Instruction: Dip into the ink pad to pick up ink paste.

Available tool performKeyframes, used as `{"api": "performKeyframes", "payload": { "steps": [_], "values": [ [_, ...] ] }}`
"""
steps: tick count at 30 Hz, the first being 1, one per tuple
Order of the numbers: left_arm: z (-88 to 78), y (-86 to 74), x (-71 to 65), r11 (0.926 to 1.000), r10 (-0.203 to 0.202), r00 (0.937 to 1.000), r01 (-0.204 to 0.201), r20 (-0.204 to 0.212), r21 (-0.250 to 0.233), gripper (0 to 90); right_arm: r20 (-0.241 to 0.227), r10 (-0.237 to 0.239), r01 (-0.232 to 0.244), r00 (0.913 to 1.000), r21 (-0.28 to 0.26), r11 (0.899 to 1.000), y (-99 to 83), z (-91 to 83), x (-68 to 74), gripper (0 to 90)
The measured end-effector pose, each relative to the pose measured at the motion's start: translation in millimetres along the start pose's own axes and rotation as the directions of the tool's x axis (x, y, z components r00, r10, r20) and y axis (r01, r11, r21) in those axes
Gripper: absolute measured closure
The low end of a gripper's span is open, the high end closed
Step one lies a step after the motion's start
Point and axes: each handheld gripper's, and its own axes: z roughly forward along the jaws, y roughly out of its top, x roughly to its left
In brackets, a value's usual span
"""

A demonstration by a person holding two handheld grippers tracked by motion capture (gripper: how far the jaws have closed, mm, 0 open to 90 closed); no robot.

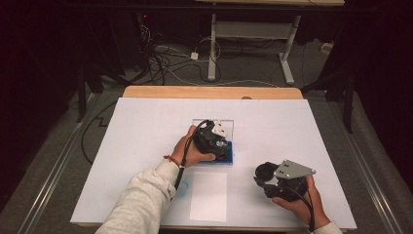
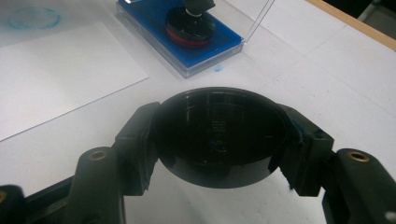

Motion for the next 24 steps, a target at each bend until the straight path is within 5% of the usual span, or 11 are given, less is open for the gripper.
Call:
{"api": "performKeyframes", "payload": {
  "steps": [6, 10, 24],
  "values": [
    [-1.0, -6.5, -1.3, 0.9998, 0.009, 0.9999, -0.009, -0.007, -0.018, 55.3, 0.001, 0.000, 0.000, 1.0000, 0.000, 1.000, 0.4, -0.3, 0.7, 37.9],
    [-1.2, -5.9, -9.3, 0.9989, 0.047, 0.9974, -0.047, -0.055, -0.002, 55.3, -0.004, -0.006, 0.006, 1.0000, 0.004, 1.000, 0.6, 0.5, 1.5, 37.9],
    [0.3, -7.4, -8.9, 0.9990, 0.042, 0.9973, -0.043, -0.060, -0.017, 55.3, -0.004, -0.007, 0.007, 1.0000, 0.005, 1.000, 1.0, 0.5, 1.9, 37.9]
  ]
}}
